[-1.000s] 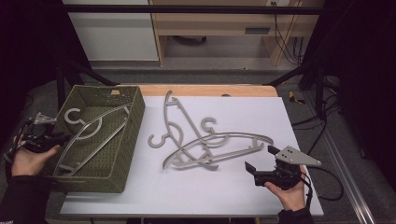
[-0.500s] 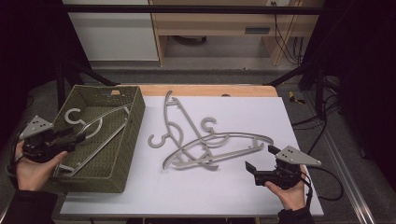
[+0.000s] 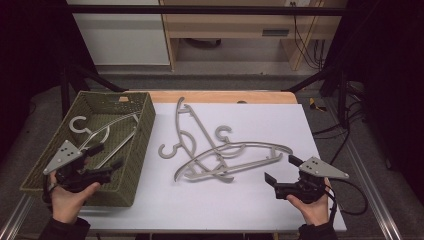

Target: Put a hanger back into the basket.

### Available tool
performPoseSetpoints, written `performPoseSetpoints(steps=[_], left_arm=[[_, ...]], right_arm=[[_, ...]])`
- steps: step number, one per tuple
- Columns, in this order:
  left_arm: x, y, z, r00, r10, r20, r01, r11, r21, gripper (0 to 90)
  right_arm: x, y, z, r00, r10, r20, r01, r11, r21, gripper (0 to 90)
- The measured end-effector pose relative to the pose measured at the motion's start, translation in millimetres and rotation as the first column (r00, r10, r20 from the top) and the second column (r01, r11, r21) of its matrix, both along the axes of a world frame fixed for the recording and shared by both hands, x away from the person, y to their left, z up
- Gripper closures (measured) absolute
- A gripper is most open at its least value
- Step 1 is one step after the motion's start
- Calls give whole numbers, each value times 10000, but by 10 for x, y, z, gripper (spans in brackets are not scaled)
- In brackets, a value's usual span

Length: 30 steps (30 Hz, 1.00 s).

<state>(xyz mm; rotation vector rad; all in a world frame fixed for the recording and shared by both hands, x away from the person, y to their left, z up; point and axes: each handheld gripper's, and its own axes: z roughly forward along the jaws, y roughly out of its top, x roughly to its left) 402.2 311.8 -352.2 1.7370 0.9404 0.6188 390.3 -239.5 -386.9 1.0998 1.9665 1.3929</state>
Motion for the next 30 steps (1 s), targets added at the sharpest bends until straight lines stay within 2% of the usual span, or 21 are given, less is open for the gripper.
performPoseSetpoints(steps=[1,8,14,22,24,27,30], left_arm=[[-8,-37,-8,10000,-74,-24,74,9999,122,133],[-67,-251,4,9978,-665,-5,665,9974,283,98],[-20,-499,54,9917,-1281,-117,1285,9898,607,96],[196,-946,98,9772,-2023,-645,2097,9674,1423,100],[248,-1069,91,9730,-2173,-775,2274,9599,1642,103],[341,-1242,79,9625,-2463,-1133,2642,9460,1876,108],[433,-1415,57,9564,-2573,-1381,2830,9333,2212,114]], right_arm=[[1,-2,-2,10000,9,-10,-9,10000,2,22],[-1,-23,-4,10000,32,-39,-32,10000,37,22],[2,-15,1,9999,81,-74,-81,10000,-34,22],[-3,-27,4,9999,74,-71,-74,10000,-19,22],[-2,-30,3,9999,147,-50,-147,9999,-59,22],[-1,-30,4,9999,155,-56,-155,9999,-64,22],[-5,-35,6,9999,151,-54,-151,9999,-28,23]])
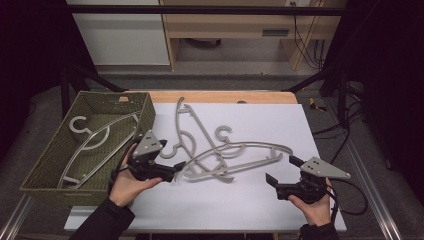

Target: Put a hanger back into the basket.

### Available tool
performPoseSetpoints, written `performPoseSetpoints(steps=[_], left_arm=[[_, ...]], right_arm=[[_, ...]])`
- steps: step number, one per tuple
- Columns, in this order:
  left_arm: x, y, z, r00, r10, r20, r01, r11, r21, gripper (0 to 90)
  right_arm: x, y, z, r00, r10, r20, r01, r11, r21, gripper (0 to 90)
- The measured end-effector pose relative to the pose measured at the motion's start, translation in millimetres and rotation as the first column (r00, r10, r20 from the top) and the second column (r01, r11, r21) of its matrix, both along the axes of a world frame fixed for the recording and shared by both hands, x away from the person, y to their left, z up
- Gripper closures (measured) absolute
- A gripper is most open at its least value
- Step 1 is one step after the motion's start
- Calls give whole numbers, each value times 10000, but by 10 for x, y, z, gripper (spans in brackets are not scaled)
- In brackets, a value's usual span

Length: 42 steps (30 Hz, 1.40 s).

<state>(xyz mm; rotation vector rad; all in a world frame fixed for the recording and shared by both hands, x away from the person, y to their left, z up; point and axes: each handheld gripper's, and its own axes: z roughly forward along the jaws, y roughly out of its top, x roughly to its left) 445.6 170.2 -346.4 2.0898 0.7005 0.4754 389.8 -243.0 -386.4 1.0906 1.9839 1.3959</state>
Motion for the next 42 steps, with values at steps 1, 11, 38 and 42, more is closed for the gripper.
performPoseSetpoints(steps=[1,11,38,42], left_arm=[[41,-65,-10,10000,-31,-53,32,9999,142,116],[404,-384,-186,9970,123,-766,-46,9950,1000,156],[1108,-847,-820,9842,29,-1770,383,9727,2291,330],[1167,-860,-881,9792,-148,-2022,669,9651,2531,394]], right_arm=[[-1,-3,-1,10000,40,9,-40,10000,-35,23],[6,12,-5,9999,127,-39,-127,9999,-34,23],[28,35,-35,9995,258,-156,-259,9997,-46,22],[31,43,-39,9995,238,-185,-239,9997,-50,22]])
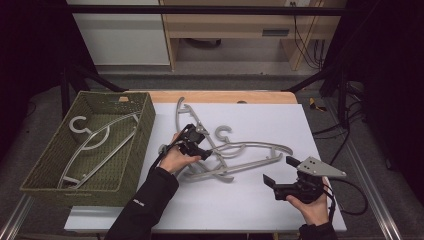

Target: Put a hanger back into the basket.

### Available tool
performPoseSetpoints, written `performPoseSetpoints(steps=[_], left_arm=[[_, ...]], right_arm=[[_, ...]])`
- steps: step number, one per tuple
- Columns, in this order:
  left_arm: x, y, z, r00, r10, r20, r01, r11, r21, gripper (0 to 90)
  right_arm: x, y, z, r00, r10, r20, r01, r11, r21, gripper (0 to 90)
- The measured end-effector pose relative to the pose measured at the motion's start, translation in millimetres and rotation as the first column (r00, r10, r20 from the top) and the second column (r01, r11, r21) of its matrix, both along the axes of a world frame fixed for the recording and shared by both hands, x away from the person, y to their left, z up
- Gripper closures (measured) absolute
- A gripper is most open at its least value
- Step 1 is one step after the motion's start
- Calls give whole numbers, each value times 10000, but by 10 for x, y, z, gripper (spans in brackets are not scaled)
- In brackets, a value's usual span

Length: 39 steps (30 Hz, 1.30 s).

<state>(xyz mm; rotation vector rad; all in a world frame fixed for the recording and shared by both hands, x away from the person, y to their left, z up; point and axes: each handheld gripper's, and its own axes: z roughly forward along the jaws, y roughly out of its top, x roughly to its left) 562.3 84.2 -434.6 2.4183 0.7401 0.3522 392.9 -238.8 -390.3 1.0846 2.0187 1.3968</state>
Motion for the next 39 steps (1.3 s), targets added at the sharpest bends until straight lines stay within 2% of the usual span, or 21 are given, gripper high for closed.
performPoseSetpoints(steps=[4,6,8,13,19,24,32,34,39], left_arm=[[31,-29,-65,9998,-2,-180,4,10000,96,464],[49,-44,-96,9998,-82,-188,88,9995,308,478],[60,-59,-124,9993,-230,-297,238,9994,258,514],[83,-105,-184,9992,-257,-315,271,9985,466,617],[106,-127,-218,9987,-273,-437,300,9976,631,688],[113,-132,-223,9980,-266,-582,299,9979,570,767],[79,-132,-202,9962,-468,-735,522,9959,745,806],[63,-132,-197,9965,-395,-737,454,9958,792,813],[21,-87,-150,9964,-329,-776,369,9980,508,815]], right_arm=[[0,-1,2,10000,13,39,-13,10000,10,22],[0,1,2,10000,19,37,-19,10000,12,22],[2,5,-1,10000,32,39,-32,10000,-21,22],[6,17,-12,10000,74,-35,-74,10000,-54,22],[4,11,-8,9999,113,-26,-113,9999,-53,22],[5,16,-8,10000,92,-24,-92,9999,-56,22],[4,15,-8,10000,85,-35,-85,9999,-57,22],[4,17,-9,10000,89,-35,-89,9999,-69,22],[0,12,-5,10000,49,7,-49,10000,-66,23]])
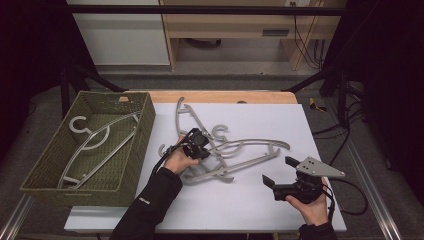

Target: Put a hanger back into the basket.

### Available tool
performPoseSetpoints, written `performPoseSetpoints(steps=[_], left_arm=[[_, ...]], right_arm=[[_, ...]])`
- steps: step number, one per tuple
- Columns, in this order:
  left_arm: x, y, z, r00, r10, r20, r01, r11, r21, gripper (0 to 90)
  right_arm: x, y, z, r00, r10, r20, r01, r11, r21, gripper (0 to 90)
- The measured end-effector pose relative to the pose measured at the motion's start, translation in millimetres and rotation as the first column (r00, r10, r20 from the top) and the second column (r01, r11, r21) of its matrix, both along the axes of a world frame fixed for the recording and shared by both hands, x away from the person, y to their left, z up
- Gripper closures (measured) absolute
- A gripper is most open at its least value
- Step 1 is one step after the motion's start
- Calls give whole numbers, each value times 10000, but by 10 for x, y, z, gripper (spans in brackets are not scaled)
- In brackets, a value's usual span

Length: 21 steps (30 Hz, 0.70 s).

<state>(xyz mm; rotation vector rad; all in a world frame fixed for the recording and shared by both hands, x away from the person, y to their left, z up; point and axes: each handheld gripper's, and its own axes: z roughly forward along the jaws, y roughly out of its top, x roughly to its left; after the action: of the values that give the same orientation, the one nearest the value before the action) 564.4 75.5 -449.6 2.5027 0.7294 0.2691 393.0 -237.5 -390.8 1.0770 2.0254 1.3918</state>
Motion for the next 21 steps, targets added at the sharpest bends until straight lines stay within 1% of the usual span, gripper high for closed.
performPoseSetpoints(steps=[2,3,5,6,7,11,13,16,18,21], left_arm=[[-27,22,38,10000,-9,69,9,9999,-117,816],[-49,30,62,9999,70,155,-67,9997,-216,816],[-75,47,108,9993,148,343,-140,9996,-227,816],[-90,56,132,9989,229,408,-217,9993,-297,817],[-100,70,163,9988,209,447,-200,9996,-206,817],[-155,116,273,9970,351,687,-318,9983,-482,817],[-199,133,335,9944,612,867,-541,9952,-819,817],[-257,170,433,9906,911,1020,-789,9899,-1174,817],[-297,208,510,9884,973,1169,-813,9875,-1349,817],[-366,277,631,9837,1162,1376,-926,9816,-1668,817]], right_arm=[[-1,-1,1,10000,-7,-16,7,10000,28,23],[0,-2,0,10000,-17,-8,17,10000,6,23],[0,0,-2,10000,29,-2,-29,10000,-36,23],[0,1,-1,10000,40,6,-40,10000,-41,23],[-1,2,-1,10000,48,4,-48,10000,-33,23],[-4,-1,1,10000,-17,-42,17,10000,-8,25],[0,-7,-4,10000,-6,-11,6,10000,-43,25],[3,-12,-8,10000,-52,-8,52,10000,-37,26],[3,-19,-7,10000,-59,-15,59,10000,-21,26],[-2,-25,-3,10000,-89,-23,89,10000,-11,26]])
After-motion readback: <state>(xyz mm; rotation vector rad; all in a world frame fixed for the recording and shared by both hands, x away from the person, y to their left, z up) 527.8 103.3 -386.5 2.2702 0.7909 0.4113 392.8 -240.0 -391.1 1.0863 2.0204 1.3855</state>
